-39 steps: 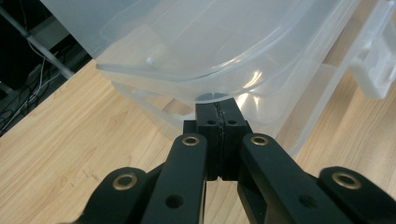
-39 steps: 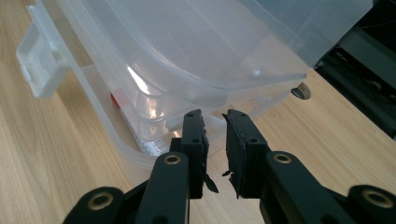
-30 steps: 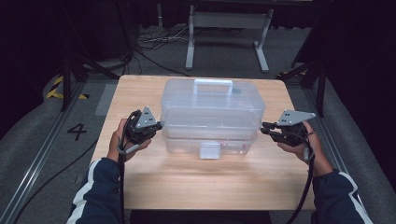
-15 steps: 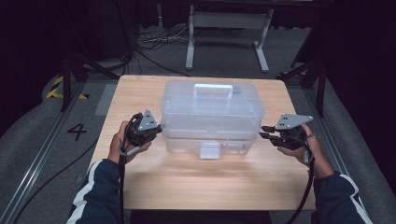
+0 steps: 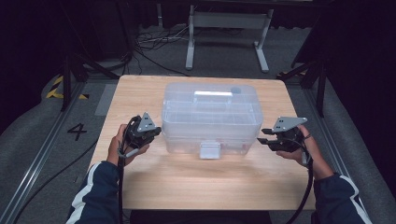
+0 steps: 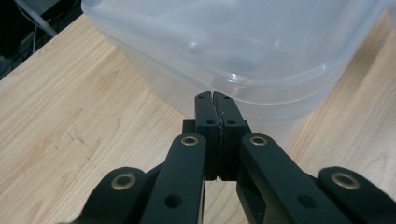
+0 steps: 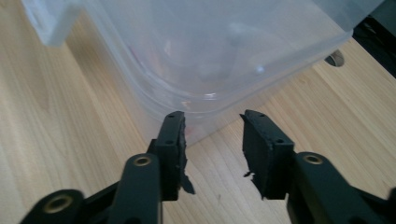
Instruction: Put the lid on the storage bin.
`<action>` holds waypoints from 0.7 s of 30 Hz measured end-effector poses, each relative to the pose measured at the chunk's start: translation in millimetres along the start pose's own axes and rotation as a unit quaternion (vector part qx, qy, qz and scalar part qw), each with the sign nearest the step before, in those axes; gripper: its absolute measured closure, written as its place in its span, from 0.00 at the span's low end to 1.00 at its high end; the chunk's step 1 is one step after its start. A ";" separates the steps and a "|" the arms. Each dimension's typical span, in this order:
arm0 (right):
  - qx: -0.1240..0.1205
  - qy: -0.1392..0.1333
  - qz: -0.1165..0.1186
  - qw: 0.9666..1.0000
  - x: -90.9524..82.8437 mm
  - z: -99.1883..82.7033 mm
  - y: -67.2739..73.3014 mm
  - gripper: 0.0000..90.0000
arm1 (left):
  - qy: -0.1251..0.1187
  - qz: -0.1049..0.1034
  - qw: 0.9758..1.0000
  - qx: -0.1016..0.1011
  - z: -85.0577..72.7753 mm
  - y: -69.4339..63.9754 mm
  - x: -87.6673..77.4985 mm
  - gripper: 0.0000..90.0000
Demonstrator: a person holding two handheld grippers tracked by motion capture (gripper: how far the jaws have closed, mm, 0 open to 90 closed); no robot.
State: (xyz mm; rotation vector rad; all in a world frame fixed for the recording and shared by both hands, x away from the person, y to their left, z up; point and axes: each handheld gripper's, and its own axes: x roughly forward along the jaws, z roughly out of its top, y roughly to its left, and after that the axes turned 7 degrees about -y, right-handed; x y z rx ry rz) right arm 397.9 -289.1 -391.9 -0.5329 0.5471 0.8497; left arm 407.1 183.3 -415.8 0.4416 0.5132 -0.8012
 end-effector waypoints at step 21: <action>0.022 -0.019 -0.011 1.000 -3.4 -4.4 -1.0 0.45 | -0.008 -0.003 1.000 -0.009 -5.8 -2.2 -2.6 1.00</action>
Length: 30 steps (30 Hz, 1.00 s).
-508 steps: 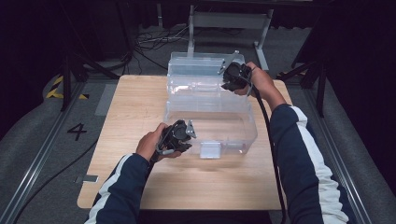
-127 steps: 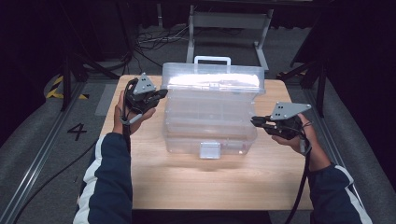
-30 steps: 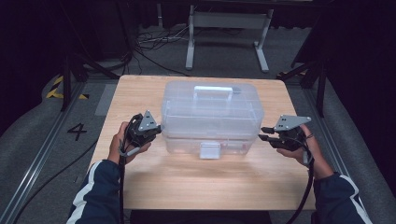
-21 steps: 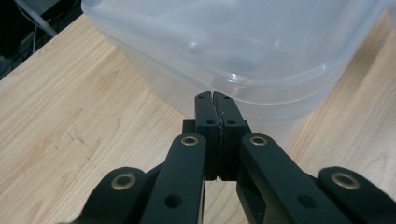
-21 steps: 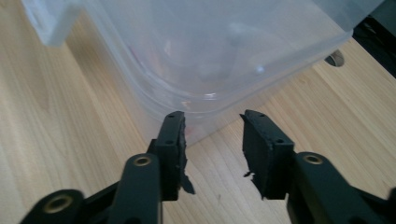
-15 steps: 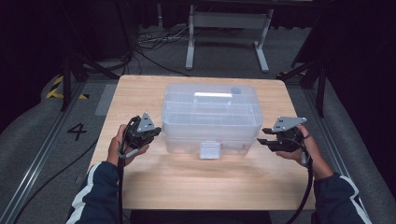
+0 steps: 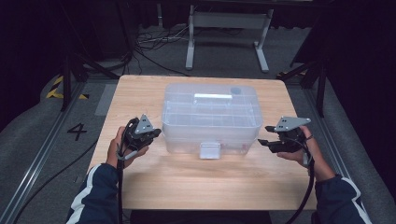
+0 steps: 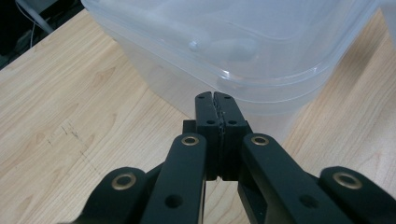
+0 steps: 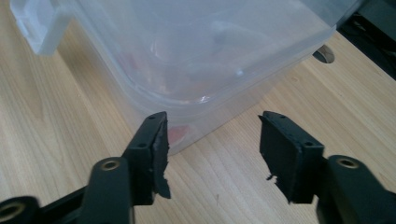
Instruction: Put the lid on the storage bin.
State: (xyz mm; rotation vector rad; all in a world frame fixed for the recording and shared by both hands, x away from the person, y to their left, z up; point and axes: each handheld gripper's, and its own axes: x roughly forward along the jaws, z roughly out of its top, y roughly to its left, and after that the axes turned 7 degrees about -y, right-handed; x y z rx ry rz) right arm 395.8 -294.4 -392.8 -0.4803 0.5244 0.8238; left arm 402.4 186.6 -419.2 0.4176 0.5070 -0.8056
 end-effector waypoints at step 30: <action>-0.008 -0.004 0.001 1.000 2.9 3.9 6.0 0.42 | 0.016 -0.008 1.000 0.013 -2.2 -6.8 -7.9 0.71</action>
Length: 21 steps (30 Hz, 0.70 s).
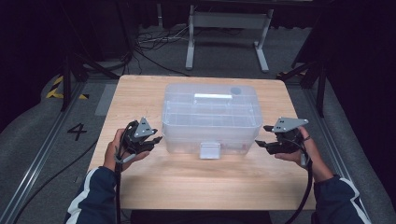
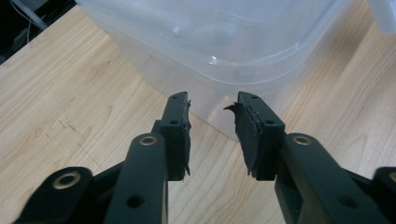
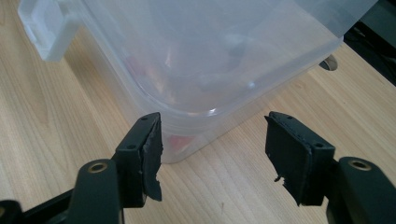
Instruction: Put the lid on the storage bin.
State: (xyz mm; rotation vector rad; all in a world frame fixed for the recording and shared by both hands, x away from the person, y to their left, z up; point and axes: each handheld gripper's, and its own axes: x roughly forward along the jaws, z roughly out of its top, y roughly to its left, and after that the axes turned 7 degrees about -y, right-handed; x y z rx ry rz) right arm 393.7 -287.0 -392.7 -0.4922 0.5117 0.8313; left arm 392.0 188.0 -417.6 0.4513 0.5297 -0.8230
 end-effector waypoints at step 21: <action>-0.048 0.044 0.002 0.998 -0.3 -8.4 13.0 0.39 | 0.060 0.011 0.998 0.016 -20.0 -13.3 0.9 0.36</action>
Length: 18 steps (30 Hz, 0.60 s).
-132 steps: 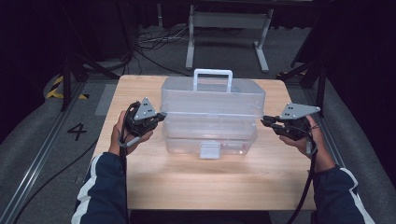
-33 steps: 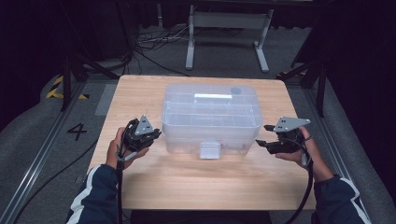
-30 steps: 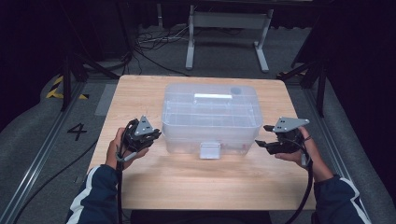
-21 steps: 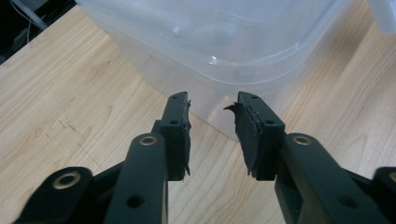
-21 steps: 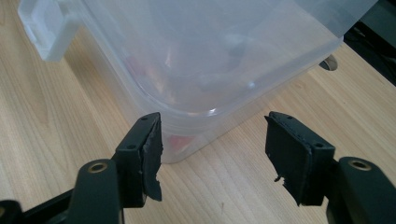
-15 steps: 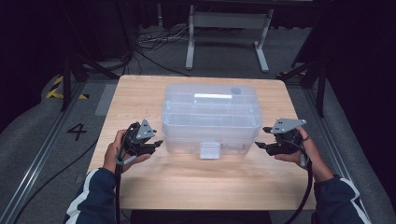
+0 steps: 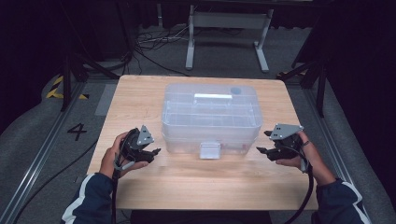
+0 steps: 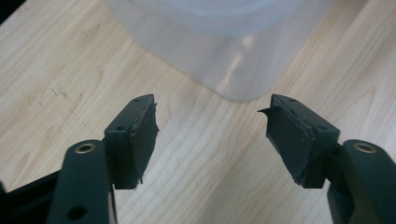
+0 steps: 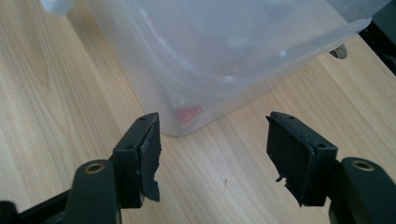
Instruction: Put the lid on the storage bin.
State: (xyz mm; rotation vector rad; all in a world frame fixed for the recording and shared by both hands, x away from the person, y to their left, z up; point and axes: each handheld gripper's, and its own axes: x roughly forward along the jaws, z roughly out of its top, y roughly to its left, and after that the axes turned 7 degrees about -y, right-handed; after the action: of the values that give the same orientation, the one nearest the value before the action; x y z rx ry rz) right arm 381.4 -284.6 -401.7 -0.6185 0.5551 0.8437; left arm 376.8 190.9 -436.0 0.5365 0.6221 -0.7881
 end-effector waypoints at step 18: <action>-0.010 0.017 0.011 1.000 -2.4 -30.9 10.9 0.37 | 0.034 0.015 0.999 -0.007 -48.5 -3.2 -15.0 0.25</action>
State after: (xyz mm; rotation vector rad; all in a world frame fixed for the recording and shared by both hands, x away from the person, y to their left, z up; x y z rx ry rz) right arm 365.0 -301.6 -424.6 -0.6468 0.5865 0.8619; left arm 351.2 227.5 -460.2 0.5609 0.6802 -0.7384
